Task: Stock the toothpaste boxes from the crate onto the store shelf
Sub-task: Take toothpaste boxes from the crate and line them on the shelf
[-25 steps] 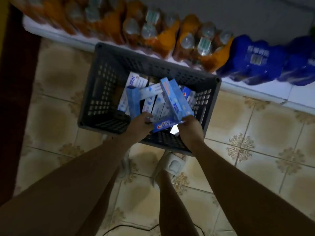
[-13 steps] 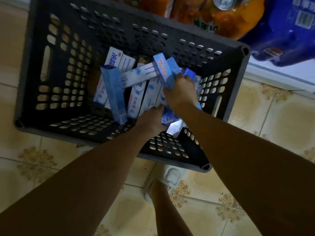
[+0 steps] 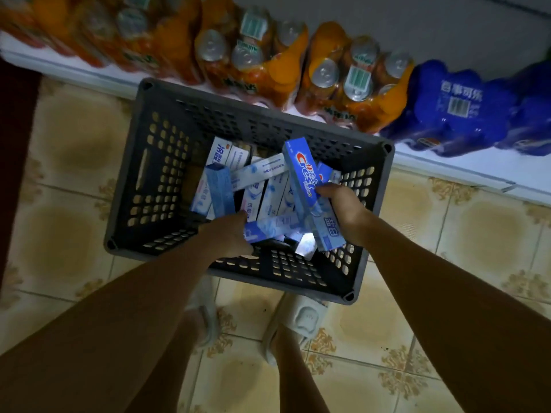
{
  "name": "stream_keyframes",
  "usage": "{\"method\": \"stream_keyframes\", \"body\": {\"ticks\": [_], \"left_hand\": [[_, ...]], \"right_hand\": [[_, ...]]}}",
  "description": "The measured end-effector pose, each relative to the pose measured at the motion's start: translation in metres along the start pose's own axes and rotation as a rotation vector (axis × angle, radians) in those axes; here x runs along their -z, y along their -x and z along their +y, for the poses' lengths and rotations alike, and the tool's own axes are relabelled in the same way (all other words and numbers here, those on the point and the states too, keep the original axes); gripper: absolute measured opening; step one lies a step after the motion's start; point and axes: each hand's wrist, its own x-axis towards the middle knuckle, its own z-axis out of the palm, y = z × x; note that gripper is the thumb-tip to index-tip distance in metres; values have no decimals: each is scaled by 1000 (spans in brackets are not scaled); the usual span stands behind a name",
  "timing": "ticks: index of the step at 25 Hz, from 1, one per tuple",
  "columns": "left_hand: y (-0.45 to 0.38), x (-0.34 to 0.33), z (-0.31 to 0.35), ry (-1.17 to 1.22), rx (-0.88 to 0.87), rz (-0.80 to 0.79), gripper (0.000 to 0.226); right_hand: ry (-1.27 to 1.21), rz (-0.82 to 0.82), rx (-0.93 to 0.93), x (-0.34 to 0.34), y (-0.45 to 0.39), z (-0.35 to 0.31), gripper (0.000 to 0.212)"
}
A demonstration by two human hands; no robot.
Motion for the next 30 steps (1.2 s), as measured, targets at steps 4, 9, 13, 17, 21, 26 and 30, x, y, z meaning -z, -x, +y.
{"method": "stream_keyframes", "body": {"ticks": [4, 9, 13, 17, 21, 26, 30], "left_hand": [[19, 21, 1, 612, 40, -31, 36], [41, 36, 21, 1363, 152, -157, 49], [57, 44, 30, 1449, 88, -122, 55], [84, 64, 39, 1488, 65, -48, 30], [133, 106, 48, 1568, 7, -47, 25], [239, 183, 77, 1745, -24, -42, 20], [330, 243, 89, 1683, -191, -61, 19]], "right_hand": [[-222, -60, -63, 3, 22, 16, 31], [-419, -163, -6, -2, 43, 16, 26], [-459, -198, 32, -2, 60, 7, 53], [-391, -206, 67, 4, 91, -8, 70], [-470, -190, 87, 12, 151, -38, 81], [-593, -195, 176, 17, 270, -85, 59], [-606, -196, 272, 15, 365, -131, 60]]}}
